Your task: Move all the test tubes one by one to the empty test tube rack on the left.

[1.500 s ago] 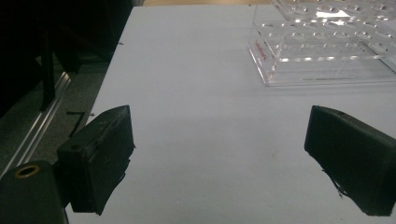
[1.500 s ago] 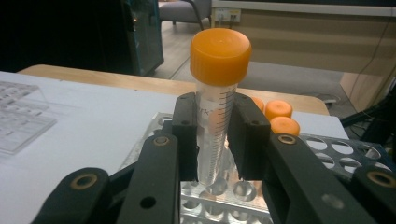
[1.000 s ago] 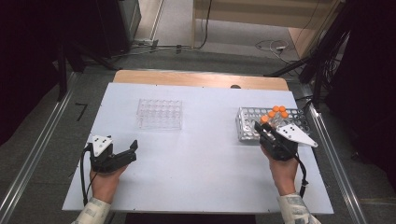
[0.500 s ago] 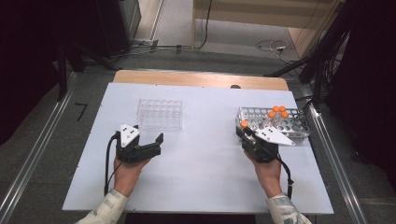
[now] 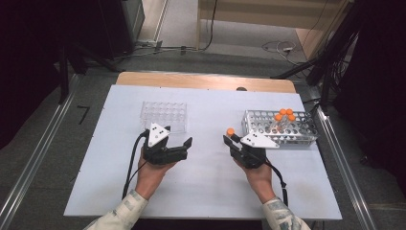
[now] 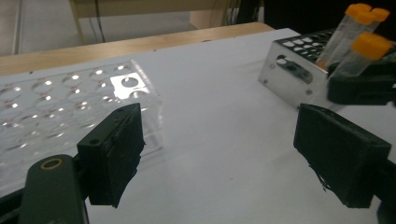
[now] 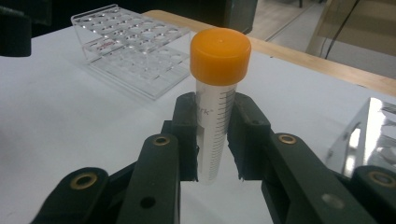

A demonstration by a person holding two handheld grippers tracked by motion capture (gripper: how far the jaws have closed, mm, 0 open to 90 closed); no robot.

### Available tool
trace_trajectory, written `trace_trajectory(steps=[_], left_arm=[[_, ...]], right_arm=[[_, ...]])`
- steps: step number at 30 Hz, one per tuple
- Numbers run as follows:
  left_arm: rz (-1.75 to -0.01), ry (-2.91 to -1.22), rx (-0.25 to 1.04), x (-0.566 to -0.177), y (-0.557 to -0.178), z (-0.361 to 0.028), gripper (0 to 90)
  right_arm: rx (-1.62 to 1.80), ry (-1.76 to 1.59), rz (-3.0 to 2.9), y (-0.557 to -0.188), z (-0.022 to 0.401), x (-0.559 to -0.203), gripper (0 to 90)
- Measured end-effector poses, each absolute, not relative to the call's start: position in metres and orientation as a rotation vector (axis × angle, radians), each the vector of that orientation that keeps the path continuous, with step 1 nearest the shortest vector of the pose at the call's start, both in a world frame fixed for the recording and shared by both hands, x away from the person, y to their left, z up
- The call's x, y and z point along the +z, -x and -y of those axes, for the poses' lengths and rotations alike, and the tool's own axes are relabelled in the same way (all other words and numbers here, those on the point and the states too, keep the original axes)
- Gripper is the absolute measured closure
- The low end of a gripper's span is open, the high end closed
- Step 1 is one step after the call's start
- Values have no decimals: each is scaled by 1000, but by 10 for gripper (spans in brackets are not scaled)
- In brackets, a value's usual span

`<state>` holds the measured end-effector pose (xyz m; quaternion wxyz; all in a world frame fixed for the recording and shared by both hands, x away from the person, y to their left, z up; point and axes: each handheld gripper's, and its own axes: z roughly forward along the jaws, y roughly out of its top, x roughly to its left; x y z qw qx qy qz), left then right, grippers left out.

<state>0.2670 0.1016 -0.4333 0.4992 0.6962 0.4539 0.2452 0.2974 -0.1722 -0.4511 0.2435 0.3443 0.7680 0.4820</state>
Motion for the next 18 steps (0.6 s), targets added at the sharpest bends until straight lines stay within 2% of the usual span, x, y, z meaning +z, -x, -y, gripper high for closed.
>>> trace_trajectory(steps=[3, 11, 18], left_arm=[[-1014, -1701, 606, -428, -264, -90, 234], [-934, -1719, 570, -425, -264, -66, 236], [-917, -1729, 534, -428, -266, -61, 305]], right_arm=[[1320, -926, -2115, -297, 165, -452, 711], [1330, -879, -2169, -292, 145, -458, 711], [1338, -849, -2201, -290, 134, -460, 710]])
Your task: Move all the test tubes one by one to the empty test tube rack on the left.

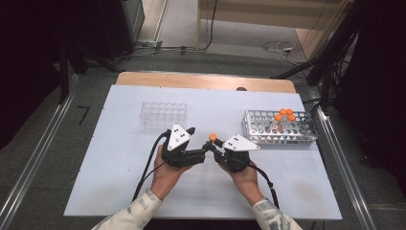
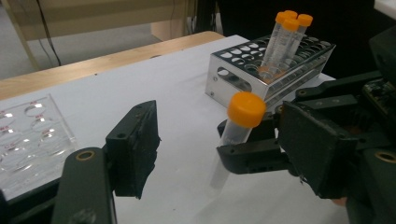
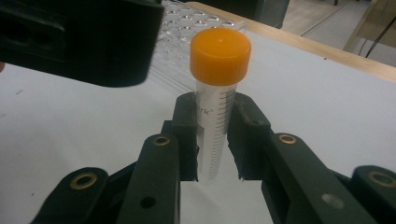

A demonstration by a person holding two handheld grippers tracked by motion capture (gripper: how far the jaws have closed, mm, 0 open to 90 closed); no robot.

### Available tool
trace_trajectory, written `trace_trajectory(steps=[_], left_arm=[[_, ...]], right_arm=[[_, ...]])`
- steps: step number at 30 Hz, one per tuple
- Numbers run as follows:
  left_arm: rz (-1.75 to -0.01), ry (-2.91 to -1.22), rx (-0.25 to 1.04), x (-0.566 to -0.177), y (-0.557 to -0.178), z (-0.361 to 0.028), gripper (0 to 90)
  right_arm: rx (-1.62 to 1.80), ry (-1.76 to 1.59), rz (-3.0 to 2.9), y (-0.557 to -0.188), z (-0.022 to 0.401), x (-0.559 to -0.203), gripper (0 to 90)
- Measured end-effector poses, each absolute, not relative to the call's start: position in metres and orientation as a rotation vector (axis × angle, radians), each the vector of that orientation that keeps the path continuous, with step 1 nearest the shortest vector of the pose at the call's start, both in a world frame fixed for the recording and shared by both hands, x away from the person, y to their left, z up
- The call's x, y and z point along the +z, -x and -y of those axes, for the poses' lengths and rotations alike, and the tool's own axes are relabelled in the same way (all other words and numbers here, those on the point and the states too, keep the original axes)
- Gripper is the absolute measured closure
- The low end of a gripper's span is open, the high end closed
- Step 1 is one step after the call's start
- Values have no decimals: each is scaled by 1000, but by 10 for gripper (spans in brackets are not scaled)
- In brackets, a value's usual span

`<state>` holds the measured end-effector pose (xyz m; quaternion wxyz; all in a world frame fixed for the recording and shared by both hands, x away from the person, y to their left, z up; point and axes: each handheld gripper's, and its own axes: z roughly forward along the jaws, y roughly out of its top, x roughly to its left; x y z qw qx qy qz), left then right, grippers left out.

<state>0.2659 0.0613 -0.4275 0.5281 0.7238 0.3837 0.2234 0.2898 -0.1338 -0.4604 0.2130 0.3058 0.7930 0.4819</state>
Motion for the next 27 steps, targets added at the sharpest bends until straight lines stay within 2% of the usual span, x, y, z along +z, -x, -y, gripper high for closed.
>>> trace_trajectory(steps=[11, 13, 27], left_arm=[[-874, -1761, 539, -429, -266, -53, 480], [-870, -1760, 545, -429, -265, -52, 543], [-862, -1772, 545, -432, -266, -51, 689]], right_arm=[[1364, -824, -2239, -285, 124, -461, 711], [1367, -814, -2246, -285, 122, -462, 710], [1387, -815, -2251, -283, 122, -459, 710]])
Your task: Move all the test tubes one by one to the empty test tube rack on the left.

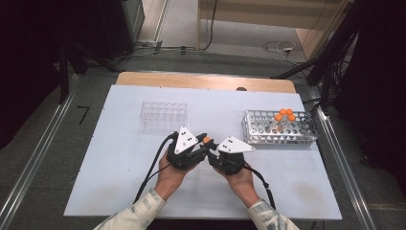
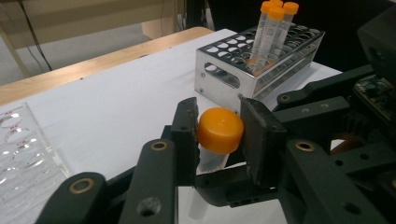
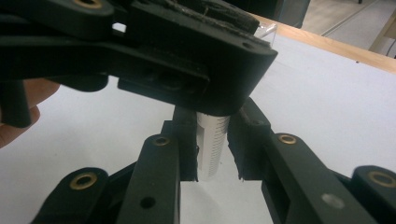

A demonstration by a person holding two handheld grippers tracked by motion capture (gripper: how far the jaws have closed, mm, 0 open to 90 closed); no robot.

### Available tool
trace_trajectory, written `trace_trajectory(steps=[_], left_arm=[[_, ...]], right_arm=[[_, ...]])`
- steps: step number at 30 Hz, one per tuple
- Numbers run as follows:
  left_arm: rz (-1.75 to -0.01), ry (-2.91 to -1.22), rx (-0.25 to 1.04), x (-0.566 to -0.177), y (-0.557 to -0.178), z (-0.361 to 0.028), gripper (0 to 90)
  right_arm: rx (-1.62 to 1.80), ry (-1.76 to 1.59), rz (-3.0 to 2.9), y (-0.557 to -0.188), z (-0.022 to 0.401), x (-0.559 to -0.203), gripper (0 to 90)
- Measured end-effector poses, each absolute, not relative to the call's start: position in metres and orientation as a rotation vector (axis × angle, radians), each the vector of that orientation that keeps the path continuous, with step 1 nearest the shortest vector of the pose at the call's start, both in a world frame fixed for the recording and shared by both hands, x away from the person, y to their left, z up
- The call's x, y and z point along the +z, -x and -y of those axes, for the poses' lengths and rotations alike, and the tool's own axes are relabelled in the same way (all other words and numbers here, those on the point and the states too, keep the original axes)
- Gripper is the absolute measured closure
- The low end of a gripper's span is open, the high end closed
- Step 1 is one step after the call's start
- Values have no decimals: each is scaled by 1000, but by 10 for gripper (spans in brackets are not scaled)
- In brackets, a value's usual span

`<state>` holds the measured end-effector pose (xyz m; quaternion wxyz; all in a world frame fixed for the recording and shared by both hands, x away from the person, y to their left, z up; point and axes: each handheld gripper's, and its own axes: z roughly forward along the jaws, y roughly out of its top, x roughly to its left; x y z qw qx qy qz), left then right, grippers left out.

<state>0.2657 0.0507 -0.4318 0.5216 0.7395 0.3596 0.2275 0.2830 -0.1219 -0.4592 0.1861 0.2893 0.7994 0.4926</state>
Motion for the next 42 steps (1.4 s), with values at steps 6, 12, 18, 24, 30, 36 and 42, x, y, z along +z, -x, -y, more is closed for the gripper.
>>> trace_trajectory(steps=[6, 12, 18, 24, 30, 36, 42], left_arm=[[-866, -1768, 536, -432, -267, -52, 702], [-885, -1749, 537, -429, -271, -60, 705], [-935, -1711, 541, -424, -281, -79, 705], [-997, -1645, 576, -410, -294, -109, 708], [-1072, -1560, 616, -398, -304, -148, 708], [-1142, -1495, 686, -390, -310, -180, 708], [-1196, -1463, 755, -385, -315, -201, 709]], right_arm=[[1392, -818, -2250, -283, 122, -459, 672], [1391, -861, -2247, -285, 124, -458, 339], [1379, -911, -2238, -289, 132, -457, 265], [1376, -930, -2223, -289, 139, -456, 261], [1362, -950, -2217, -290, 145, -458, 265], [1352, -957, -2219, -290, 146, -459, 267], [1349, -962, -2219, -291, 147, -460, 269]])
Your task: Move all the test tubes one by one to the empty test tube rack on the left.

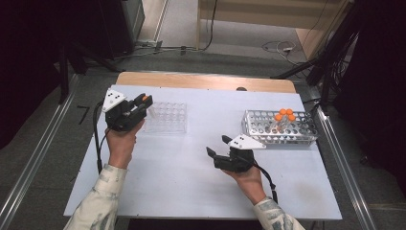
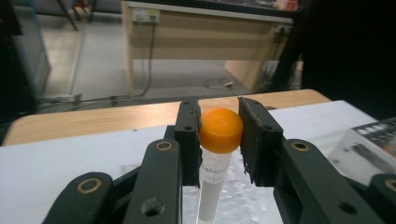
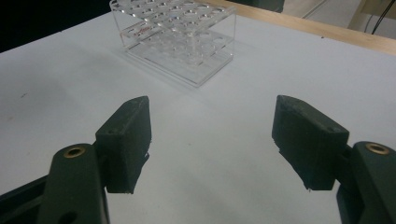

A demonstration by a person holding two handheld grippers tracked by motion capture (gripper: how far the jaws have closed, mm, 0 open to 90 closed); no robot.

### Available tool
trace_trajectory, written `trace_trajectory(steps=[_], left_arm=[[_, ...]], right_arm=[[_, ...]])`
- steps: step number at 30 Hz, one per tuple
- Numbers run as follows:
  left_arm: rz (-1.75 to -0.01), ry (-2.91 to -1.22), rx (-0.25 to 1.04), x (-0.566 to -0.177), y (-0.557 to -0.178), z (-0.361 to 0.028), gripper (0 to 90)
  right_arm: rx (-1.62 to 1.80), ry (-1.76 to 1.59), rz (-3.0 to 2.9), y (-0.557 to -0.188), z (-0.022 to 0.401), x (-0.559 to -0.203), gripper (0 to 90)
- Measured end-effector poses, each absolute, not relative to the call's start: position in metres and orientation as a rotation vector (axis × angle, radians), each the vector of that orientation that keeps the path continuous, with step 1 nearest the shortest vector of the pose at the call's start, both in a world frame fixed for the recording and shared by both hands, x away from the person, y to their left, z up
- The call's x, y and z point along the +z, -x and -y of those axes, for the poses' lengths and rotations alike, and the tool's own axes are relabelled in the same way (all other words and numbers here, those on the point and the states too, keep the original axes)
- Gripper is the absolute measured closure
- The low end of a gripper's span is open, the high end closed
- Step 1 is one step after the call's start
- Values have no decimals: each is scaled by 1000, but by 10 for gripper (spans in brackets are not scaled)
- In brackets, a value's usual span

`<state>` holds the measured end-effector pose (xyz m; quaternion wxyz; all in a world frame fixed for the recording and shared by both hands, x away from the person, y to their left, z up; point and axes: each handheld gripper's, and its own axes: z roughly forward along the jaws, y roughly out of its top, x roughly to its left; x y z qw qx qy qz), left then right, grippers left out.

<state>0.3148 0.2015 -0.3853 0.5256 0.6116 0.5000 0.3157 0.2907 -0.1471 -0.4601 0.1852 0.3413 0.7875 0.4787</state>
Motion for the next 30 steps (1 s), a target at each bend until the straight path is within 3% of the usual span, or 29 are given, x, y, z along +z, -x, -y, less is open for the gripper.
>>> trace_trajectory(steps=[5, 17, 30], left_arm=[[-1237, -1442, 820, -388, -319, -213, 709], [-1271, -1432, 810, -399, -331, -222, 708], [-1310, -1585, 838, -424, -340, -208, 707]], right_arm=[[1349, -963, -2219, -290, 148, -461, 275], [1341, -968, -2220, -290, 151, -461, 276], [1338, -970, -2222, -288, 151, -461, 276]])
